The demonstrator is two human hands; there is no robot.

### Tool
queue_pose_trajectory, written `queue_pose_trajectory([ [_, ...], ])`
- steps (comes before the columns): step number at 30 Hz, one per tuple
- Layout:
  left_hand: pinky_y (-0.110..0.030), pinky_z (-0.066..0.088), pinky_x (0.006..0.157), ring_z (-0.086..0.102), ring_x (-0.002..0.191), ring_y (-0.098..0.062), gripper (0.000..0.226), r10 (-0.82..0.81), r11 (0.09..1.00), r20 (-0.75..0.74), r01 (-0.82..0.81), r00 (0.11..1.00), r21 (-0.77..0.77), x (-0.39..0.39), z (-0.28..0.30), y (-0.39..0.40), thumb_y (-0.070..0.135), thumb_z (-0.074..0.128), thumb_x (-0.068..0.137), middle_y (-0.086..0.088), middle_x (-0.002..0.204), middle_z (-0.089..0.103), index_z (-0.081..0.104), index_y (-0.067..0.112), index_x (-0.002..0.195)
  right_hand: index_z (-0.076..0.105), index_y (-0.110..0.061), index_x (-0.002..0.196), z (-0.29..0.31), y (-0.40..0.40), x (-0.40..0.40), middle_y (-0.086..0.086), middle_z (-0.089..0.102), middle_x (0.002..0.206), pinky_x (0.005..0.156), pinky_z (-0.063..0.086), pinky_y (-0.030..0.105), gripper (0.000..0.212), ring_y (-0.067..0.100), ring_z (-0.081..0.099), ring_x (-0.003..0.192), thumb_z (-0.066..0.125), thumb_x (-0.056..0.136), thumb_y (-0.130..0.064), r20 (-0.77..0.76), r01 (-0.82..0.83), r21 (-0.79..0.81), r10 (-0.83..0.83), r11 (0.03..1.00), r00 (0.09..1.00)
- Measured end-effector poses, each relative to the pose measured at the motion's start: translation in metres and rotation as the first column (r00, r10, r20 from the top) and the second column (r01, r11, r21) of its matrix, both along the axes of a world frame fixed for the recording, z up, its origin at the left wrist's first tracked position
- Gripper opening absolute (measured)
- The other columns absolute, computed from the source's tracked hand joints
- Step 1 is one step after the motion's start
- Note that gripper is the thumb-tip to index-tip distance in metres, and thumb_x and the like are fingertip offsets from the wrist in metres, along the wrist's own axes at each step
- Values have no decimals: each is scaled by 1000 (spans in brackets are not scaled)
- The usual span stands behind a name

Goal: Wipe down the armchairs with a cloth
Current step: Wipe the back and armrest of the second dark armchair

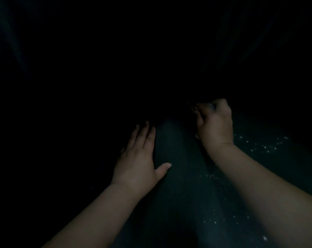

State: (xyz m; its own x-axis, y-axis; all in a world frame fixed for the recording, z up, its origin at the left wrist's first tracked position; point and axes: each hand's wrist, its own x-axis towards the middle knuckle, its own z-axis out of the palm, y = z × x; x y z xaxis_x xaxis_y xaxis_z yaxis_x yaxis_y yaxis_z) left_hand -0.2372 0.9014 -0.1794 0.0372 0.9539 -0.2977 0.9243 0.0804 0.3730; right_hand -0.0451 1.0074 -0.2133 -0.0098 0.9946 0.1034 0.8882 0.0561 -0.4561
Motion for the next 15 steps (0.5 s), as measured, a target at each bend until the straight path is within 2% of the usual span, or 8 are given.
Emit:
queue_pose_trajectory([
  [3, -35, 0, 115, -17, 144, -12, 91, -33, 999, -28, 34, 999, 39, 10, 1, 4, 70, 38, 86, 9, 159, -15, -7, 26, 152, 61, -13, 105, 6, 7, -11, 0, 46, 106, 65, 49, 17, 16, 21, 54, 99, 61, 90, -19, -72, -27, -12, 26, 1000, 997],
  [5, -34, -3, 114, -14, 144, -13, 88, -38, 997, -47, 40, 998, 58, 17, 0, 6, 68, 36, 87, 6, 160, -11, -4, 24, 152, 65, -12, 109, 7, 19, -39, 7, 49, 113, 80, 47, 24, 23, 21, 51, 103, 61, 90, -24, -68, -230, 14, 231, 973, 971],
  [6, -34, -5, 114, -14, 144, -14, 88, -40, 997, -54, 43, 998, 58, 19, 0, 6, 67, 36, 88, 5, 160, -10, -4, 23, 152, 64, -14, 113, 4, 26, -51, 3, 48, 114, 81, 46, 25, 28, 16, 48, 102, 61, 90, -29, -98, -295, 19, 295, 955, 950],
  [8, -34, -8, 113, -15, 144, -15, 88, -53, 997, -69, 57, 996, 50, 24, -2, 5, 66, 36, 88, 3, 160, -13, -6, 23, 152, 54, -24, 116, -2, 36, -56, -10, 48, 112, 70, 54, 30, 38, 9, 50, 96, 64, 83, -39, -73, -278, -42, 274, 960, 959],
  [10, -33, -10, 113, -16, 144, -16, 88, -56, 996, -88, 61, 995, 58, 26, -4, 5, 65, 35, 88, 2, 159, -17, -9, 22, 152, 49, -31, 113, -9, 41, -35, -2, 53, 121, 64, 59, 42, 40, 21, 58, 102, 61, 75, -37, -34, -177, -108, 174, 978, 984],
  [12, -33, -11, 112, -15, 144, -15, 87, -58, 997, -89, 63, 994, 53, 27, -4, 5, 64, 34, 89, 3, 159, -18, -10, 22, 152, 49, -33, 94, -3, 31, -1, 8, 58, 113, 55, 56, 40, 18, 29, 62, 94, 56, 77, -33, 19, -8, -133, 11, 991, 1000],
  [13, -32, -11, 111, -15, 144, -15, 87, -62, 997, -86, 66, 994, 41, 28, -3, 5, 63, 35, 89, 4, 159, -18, -10, 22, 152, 47, -32, 87, -1, 23, 15, 8, 58, 105, 48, 51, 34, 10, 24, 63, 85, 55, 81, -34, 51, 73, -98, -69, 992, 996],
  [15, -32, -11, 111, -15, 145, -15, 86, -59, 997, -90, 62, 994, 34, 30, 0, 6, 62, 36, 90, 4, 159, -18, -9, 22, 152, 49, -27, 92, 3, 1, 45, -5, 51, 95, 52, 43, 26, 11, -4, 53, 77, 56, 87, -35, 91, 192, -37, -188, 981, 978],
])
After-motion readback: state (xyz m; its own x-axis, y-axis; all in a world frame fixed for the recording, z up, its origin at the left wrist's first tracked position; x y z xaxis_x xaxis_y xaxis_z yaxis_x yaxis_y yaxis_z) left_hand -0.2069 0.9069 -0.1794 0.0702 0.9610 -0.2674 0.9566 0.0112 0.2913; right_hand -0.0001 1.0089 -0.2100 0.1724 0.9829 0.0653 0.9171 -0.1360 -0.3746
